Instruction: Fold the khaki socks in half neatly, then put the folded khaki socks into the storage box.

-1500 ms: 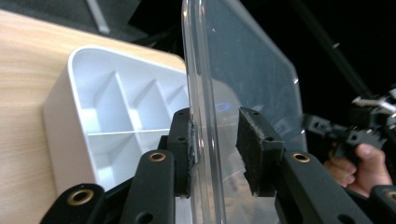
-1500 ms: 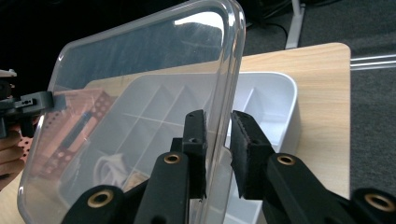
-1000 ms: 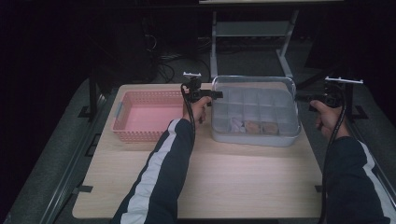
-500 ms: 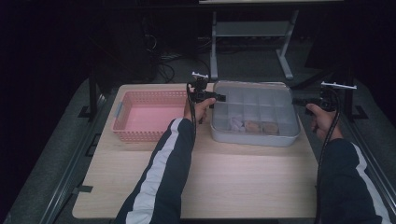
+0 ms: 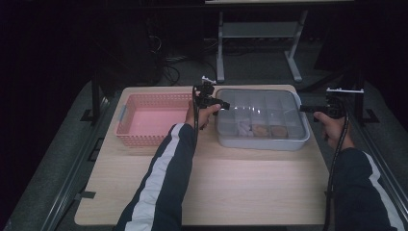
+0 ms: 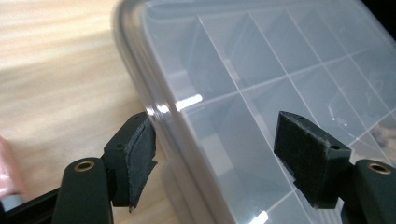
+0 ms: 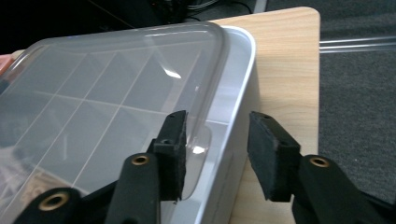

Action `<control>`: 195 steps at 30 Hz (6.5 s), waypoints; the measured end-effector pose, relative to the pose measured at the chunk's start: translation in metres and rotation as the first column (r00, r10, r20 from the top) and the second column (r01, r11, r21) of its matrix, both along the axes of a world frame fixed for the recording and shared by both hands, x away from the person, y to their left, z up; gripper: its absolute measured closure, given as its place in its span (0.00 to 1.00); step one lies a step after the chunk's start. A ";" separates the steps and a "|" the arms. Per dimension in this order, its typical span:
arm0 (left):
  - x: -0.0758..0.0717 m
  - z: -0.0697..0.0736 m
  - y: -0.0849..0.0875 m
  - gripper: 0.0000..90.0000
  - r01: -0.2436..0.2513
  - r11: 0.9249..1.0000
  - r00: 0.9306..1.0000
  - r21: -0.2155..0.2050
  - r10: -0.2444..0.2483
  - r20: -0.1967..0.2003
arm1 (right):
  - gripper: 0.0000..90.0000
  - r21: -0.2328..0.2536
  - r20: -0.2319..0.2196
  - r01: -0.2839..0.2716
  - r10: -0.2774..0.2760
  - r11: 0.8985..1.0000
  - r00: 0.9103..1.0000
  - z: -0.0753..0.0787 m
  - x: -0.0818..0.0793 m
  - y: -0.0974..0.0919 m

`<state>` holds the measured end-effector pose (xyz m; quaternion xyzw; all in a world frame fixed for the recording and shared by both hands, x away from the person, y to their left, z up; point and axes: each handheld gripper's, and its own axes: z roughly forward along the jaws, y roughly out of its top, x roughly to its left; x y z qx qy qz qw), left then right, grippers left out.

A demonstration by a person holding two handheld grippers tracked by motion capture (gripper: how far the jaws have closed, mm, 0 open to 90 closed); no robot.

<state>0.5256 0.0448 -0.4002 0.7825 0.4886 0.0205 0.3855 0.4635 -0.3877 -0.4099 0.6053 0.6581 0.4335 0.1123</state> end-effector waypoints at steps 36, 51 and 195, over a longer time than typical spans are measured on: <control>-0.014 0.010 -0.012 0.30 0.119 0.985 0.992 0.128 -0.122 0.016 | 0.45 -0.031 -0.019 -0.132 0.132 0.991 0.991 -0.004 -0.010 0.006; -0.011 0.004 -0.024 0.13 0.122 0.981 0.991 0.150 -0.128 0.035 | 0.44 -0.055 -0.006 -0.102 0.102 0.993 0.995 -0.004 -0.009 0.014; -0.238 -0.002 0.206 0.22 0.242 0.880 0.886 0.410 -0.373 0.276 | 0.32 -0.458 0.061 -0.477 0.562 0.750 0.825 0.027 -0.139 0.125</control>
